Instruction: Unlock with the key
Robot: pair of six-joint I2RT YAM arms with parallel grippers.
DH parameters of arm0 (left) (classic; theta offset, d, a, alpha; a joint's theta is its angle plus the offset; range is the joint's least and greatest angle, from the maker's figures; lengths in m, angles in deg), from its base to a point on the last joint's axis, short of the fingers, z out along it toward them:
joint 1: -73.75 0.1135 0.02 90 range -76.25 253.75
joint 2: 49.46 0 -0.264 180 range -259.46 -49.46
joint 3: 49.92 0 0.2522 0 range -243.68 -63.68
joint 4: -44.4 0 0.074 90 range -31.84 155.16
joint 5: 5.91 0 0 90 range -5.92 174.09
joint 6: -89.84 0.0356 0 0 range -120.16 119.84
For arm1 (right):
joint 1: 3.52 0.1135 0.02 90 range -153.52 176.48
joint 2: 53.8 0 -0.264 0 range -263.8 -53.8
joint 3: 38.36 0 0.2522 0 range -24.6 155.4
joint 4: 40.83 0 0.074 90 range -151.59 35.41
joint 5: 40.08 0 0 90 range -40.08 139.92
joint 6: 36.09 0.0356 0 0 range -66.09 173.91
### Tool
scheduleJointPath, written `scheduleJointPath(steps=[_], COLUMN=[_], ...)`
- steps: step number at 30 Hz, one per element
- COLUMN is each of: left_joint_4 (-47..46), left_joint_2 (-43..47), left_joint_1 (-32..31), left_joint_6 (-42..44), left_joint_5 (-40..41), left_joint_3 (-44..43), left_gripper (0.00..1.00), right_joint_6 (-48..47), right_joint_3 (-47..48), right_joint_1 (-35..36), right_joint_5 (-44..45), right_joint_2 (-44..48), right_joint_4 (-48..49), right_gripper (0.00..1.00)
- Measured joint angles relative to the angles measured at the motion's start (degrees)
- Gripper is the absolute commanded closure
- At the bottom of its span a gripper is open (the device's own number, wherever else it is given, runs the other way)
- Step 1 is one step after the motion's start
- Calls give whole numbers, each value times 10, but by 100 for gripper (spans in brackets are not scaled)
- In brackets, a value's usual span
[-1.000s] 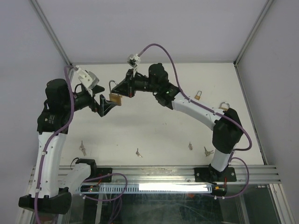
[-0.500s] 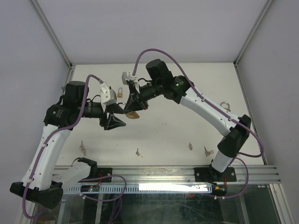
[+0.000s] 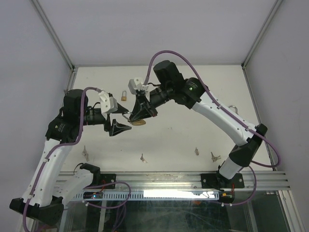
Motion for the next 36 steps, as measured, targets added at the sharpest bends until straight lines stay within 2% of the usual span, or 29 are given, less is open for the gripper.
scheduleJointPath(steps=[2, 7, 11, 15, 19, 23, 24, 25, 26, 27, 32, 36], left_joint_4=[-4, -5, -15, -81, -115, -130, -132, -138, -150, -165, -255, -287], left_joint_2=[3, -13, -22, -22, -15, -5, -4, -4, -2, 0, 15, 18], left_joint_1=[0, 0, -2, -12, -23, -23, -23, -23, -23, -23, -19, 10], left_joint_6=[7, 13, -2, -65, -89, -89, -92, -102, -121, -147, -295, -387], left_joint_5=[-4, -58, -82, -90, -97, -99, -98, -95, -90, -81, -1, 49], left_joint_3=[-2, -7, -4, 12, 28, 38, 39, 40, 43, 49, 101, 120], left_gripper=[24, 33, 53, 73, 100, 100, 100, 100, 100, 100, 100, 100], right_joint_6=[-8, -7, -2, 3, 14, 25, 27, 30, 38, 47, 138, 242], right_joint_3=[0, 0, 0, 0, 0, 0, 0, 0, -1, -6, -153, -252], right_joint_1=[2, 2, 3, 5, 4, 3, 3, 2, 2, 0, -19, -90], right_joint_5=[-4, -16, -23, -26, -24, -22, -22, -21, -17, -14, 9, 29], right_joint_2=[7, 17, 18, 18, 18, 18, 18, 18, 18, 20, 90, 126], right_joint_4=[-12, -10, 7, 20, 29, 33, 34, 37, 42, 60, 248, 407], right_gripper=[100, 100, 100, 100, 100, 99, 81, 48, 19, 3, 0, 0])
